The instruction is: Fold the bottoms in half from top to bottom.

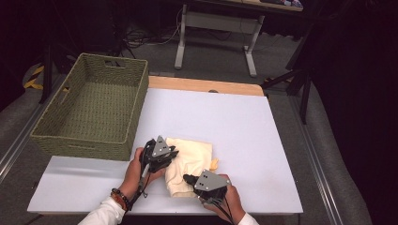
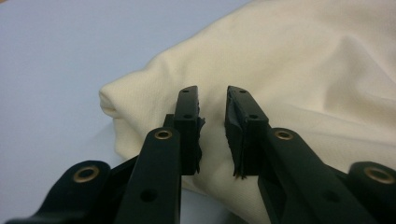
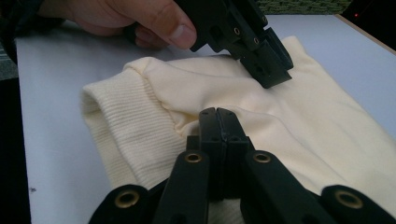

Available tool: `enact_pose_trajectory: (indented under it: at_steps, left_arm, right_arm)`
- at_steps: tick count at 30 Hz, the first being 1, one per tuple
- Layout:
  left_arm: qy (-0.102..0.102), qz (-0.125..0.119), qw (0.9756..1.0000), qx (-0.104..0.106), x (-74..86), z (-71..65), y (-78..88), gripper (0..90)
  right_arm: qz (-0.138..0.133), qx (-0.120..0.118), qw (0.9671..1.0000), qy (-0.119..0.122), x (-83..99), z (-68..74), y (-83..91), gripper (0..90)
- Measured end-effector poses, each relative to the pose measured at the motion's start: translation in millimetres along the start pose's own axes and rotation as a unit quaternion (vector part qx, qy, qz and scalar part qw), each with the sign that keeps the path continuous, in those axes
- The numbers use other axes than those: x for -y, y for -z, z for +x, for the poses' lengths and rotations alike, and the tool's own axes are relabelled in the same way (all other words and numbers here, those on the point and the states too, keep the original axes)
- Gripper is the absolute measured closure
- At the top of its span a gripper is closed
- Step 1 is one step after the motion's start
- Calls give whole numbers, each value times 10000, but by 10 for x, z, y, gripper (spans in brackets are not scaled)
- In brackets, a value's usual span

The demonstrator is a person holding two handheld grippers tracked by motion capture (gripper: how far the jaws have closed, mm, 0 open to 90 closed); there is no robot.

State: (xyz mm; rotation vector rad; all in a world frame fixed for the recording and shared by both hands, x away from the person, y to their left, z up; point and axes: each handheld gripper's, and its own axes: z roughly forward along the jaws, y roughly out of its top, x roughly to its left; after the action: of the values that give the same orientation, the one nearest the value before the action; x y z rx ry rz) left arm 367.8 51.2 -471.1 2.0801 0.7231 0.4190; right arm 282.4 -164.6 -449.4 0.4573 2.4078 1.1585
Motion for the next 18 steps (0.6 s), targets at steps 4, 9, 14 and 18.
enact_pose_trajectory:
  at_steps: [4,9,14,18]
  left_arm:
    - [139,-56,9999,54,-3,-1,51,718]
    - [-190,-200,9996,88,-93,-118,282,656]
    - [-402,-124,9985,345,-52,-285,490,640]
    - [-494,-145,9975,475,53,-458,636,609]
  right_arm:
    - [-4,-27,10000,-60,1,-11,6,897]
    - [-29,-65,9999,-146,9,-26,5,897]
    - [-14,-53,9999,-123,9,-26,12,896]
    - [-25,-72,9998,-167,11,-31,11,895]
